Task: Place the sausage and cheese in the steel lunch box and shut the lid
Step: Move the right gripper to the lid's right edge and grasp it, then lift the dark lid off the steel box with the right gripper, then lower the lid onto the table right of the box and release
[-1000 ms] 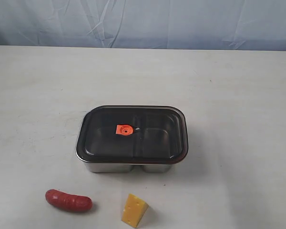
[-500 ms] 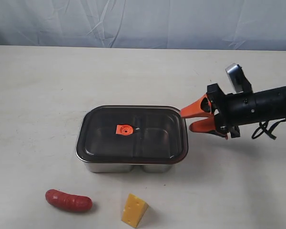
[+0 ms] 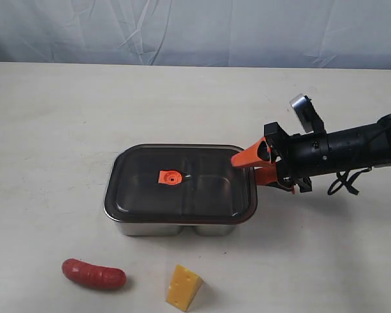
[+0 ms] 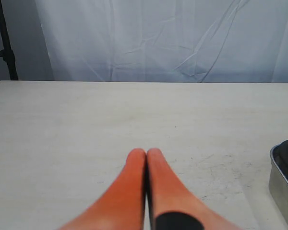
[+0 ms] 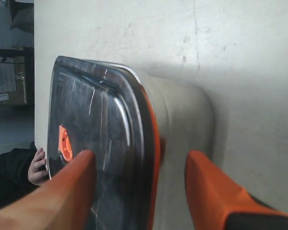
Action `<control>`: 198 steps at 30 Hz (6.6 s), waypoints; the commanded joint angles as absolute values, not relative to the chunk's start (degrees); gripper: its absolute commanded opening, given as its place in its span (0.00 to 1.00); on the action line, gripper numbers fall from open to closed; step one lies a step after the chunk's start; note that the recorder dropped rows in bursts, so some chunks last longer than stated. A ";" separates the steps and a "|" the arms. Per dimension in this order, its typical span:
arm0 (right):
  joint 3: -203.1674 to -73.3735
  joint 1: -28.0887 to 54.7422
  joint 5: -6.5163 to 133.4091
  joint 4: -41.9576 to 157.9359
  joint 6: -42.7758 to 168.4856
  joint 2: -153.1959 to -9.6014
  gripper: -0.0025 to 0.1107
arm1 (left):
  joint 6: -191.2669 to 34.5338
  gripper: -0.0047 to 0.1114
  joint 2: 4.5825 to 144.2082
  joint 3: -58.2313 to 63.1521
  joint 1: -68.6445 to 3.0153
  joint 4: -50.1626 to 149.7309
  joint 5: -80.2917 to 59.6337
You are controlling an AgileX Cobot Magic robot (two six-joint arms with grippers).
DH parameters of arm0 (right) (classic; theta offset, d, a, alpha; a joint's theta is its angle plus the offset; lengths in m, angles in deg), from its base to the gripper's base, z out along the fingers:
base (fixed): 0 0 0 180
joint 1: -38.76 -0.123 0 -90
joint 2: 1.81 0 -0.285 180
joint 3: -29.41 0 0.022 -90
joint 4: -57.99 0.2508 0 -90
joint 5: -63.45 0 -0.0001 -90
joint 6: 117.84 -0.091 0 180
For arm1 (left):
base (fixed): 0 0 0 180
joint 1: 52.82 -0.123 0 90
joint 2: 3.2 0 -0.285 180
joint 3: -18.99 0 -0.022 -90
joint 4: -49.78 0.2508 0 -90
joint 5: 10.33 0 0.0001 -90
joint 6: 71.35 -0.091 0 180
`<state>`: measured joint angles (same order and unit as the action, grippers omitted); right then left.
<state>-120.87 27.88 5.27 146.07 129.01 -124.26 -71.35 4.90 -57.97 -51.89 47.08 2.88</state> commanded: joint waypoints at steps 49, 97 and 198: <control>-121.08 28.92 0.26 141.42 126.52 -121.88 0.01 | -71.35 0.04 4.58 -58.23 -51.51 46.92 2.52; -122.89 34.92 35.17 138.54 130.48 -85.20 0.01 | -71.35 0.04 4.58 -58.23 -51.51 46.92 2.66; -110.65 7.34 30.58 80.48 76.97 -71.77 0.02 | -68.41 0.04 4.58 -58.23 -51.51 16.97 -8.44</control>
